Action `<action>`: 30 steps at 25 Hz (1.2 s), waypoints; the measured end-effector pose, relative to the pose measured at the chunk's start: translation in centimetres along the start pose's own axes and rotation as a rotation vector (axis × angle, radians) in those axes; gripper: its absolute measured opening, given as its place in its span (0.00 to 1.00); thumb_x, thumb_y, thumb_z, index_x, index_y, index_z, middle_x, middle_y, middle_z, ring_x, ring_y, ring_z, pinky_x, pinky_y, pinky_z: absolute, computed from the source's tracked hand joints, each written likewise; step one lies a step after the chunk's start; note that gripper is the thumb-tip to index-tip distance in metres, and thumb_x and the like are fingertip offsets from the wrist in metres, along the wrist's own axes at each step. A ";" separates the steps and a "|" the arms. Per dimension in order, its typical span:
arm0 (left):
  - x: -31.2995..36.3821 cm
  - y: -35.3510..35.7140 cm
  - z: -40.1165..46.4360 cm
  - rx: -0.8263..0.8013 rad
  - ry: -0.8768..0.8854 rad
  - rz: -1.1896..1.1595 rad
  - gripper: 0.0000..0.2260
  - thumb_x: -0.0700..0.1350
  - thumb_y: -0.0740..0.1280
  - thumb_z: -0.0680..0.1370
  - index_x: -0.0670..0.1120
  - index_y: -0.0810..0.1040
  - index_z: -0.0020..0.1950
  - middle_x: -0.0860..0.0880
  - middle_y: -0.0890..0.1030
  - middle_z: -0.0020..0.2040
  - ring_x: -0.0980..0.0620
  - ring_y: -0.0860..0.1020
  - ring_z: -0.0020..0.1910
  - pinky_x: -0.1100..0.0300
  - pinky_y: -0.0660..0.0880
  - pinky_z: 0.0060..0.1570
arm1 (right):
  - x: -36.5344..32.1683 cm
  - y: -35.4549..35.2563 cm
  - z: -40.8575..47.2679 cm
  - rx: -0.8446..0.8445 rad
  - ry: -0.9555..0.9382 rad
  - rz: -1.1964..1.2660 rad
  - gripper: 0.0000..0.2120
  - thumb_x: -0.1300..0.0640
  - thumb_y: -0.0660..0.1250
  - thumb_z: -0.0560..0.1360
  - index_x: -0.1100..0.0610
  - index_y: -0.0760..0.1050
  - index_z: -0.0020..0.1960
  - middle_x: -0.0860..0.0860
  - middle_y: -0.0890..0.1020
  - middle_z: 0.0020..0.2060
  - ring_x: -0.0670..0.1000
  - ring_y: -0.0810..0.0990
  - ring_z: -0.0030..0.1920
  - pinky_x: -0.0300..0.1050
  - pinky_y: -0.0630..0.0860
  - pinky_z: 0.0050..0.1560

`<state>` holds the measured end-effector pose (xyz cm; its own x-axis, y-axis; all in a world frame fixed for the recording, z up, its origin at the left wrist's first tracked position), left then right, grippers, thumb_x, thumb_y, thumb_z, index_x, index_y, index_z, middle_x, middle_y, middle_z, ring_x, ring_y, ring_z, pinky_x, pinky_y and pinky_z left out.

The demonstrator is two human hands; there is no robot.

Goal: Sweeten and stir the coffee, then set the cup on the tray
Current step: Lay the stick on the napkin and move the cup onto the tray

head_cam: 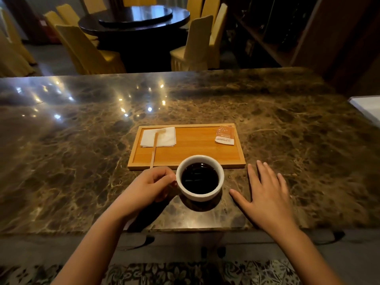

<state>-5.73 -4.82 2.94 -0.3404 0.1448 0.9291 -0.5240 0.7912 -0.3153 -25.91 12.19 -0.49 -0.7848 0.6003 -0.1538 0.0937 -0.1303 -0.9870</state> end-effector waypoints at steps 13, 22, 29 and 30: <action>4.6 -1.2 0.3 -0.010 0.048 -0.340 0.11 0.42 0.56 0.80 0.41 0.75 0.42 0.54 0.77 0.29 0.59 0.72 0.27 0.70 0.72 0.28 | 0.0 0.2 0.1 -0.005 0.003 -0.031 0.46 0.27 0.34 0.64 0.54 0.49 0.74 0.55 0.52 0.76 0.53 0.46 0.75 0.56 0.46 0.73; 8.0 -3.6 6.2 0.073 0.063 -0.345 0.13 0.39 0.55 0.81 0.42 0.73 0.39 0.54 0.77 0.27 0.60 0.70 0.25 0.71 0.69 0.25 | -0.1 0.2 0.0 -0.010 0.013 -0.033 0.45 0.27 0.35 0.66 0.54 0.48 0.74 0.55 0.51 0.76 0.52 0.45 0.75 0.56 0.44 0.73; 5.3 -3.3 10.1 0.076 -0.053 -0.423 0.13 0.37 0.54 0.80 0.40 0.73 0.39 0.47 0.74 0.33 0.59 0.71 0.25 0.71 0.70 0.24 | 0.0 0.2 0.0 0.005 0.000 -0.022 0.48 0.27 0.28 0.64 0.54 0.51 0.74 0.55 0.54 0.75 0.53 0.47 0.75 0.56 0.45 0.72; 5.0 -3.4 10.6 0.066 -0.063 -0.423 0.13 0.37 0.54 0.80 0.40 0.73 0.39 0.47 0.74 0.33 0.59 0.71 0.25 0.71 0.70 0.24 | 0.0 0.2 0.0 0.007 -0.002 -0.017 0.48 0.27 0.27 0.64 0.54 0.51 0.74 0.55 0.54 0.75 0.53 0.48 0.75 0.56 0.45 0.72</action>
<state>-13.88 -13.09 6.64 -0.1305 -0.2225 0.9662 -0.6761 0.7328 0.0774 -25.89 12.14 -0.67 -0.7873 0.6011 -0.1374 0.0763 -0.1261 -0.9891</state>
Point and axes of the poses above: each hand's wrist, its own z-axis towards the middle knuckle, its own y-axis out of the palm, x = y × z, the point moved 3 cm from there along z, towards the middle knuckle
